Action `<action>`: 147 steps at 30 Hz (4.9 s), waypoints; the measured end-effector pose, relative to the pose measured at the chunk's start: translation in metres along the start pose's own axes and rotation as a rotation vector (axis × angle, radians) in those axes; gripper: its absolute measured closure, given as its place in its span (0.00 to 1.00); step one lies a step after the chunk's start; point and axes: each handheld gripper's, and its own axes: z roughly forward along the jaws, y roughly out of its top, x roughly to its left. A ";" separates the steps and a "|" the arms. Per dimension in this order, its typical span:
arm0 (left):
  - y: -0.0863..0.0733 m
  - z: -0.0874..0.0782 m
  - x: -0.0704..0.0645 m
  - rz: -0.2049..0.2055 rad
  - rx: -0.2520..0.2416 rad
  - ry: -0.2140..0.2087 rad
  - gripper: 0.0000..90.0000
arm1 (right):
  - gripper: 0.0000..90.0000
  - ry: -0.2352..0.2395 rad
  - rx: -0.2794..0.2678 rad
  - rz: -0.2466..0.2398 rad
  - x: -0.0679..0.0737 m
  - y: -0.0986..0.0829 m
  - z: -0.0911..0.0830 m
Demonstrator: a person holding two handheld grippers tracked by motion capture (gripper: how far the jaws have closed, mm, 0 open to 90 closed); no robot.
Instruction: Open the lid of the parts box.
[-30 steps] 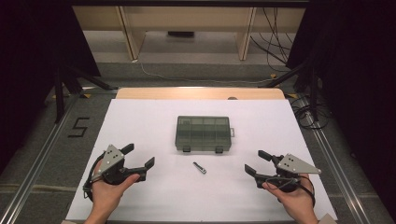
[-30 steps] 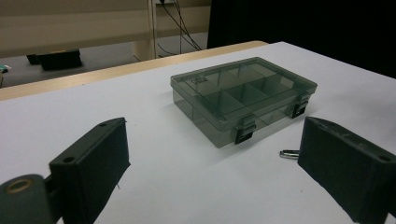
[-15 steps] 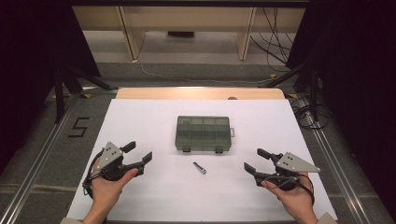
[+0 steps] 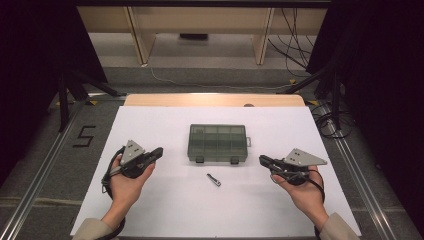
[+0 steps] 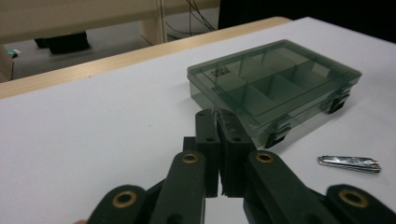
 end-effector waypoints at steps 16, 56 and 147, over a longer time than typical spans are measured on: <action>-0.003 0.077 -0.006 0.133 0.259 -0.072 1.00 | 1.00 0.015 0.197 0.050 -0.021 -0.010 0.050; -0.008 0.090 -0.018 0.186 0.281 -0.116 1.00 | 1.00 0.028 0.269 0.030 -0.021 -0.016 0.073; 0.037 0.093 -0.025 0.307 -0.009 0.074 0.87 | 0.77 -0.220 -0.032 -0.091 -0.026 0.028 0.081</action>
